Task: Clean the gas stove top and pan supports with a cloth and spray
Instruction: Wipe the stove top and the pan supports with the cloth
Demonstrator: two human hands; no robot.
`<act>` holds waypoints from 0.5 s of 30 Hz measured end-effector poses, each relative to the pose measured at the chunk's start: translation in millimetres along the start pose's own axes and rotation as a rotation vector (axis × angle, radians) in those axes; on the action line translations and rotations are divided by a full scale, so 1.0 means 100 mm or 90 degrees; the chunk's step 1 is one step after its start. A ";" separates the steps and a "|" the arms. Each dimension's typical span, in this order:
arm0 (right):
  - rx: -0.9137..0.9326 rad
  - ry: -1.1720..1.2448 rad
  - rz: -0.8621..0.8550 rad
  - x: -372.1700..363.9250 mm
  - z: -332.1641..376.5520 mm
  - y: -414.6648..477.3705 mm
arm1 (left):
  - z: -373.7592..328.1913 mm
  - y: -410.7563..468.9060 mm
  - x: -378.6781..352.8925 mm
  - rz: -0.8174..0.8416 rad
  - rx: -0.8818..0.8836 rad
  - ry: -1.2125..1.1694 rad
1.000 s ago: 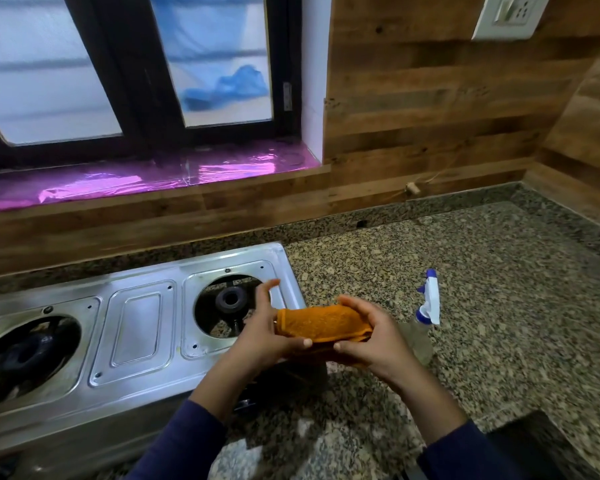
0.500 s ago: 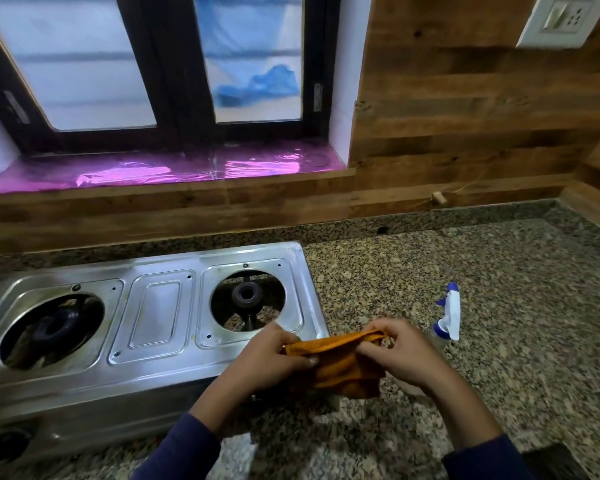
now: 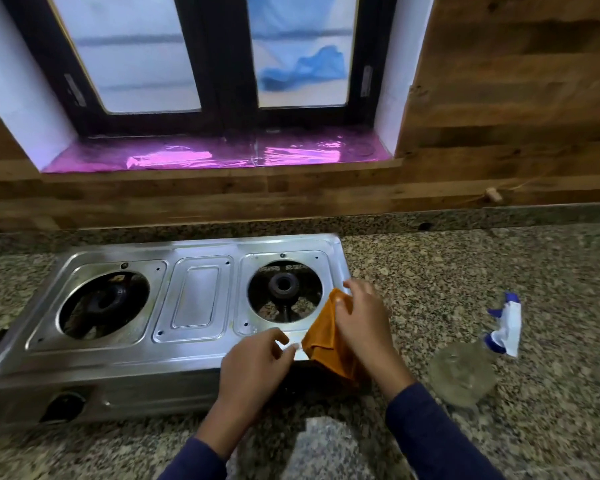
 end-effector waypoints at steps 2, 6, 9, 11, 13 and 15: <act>-0.015 -0.070 0.039 -0.21 0.07 -0.22 | 0.19 0.03 0.06 -0.074 -0.038 0.011; -0.062 -0.215 0.150 -0.55 0.01 -0.34 | 0.52 0.12 0.01 -0.123 -0.095 0.064; -0.041 -0.232 0.155 -0.62 -0.01 -0.09 | 0.78 0.18 -0.08 -0.093 -0.060 0.102; -0.020 -0.237 0.153 -0.69 -0.07 0.15 | 0.87 0.20 -0.12 -0.071 -0.060 0.116; -0.006 -0.255 0.157 -0.74 -0.13 0.43 | 0.87 0.21 -0.15 -0.043 -0.077 0.122; 0.008 -0.271 0.161 -0.82 -0.16 0.76 | 0.89 0.23 -0.17 -0.019 -0.081 0.118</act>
Point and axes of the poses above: each hand's wrist, its own y-axis towards the middle knuckle, its own x-axis out of the back of the hand, z = x × y, the point moved 8 cm from there along y, towards the middle knuckle, and after that the axes turned 12 degrees about x, right-handed, at the moved point
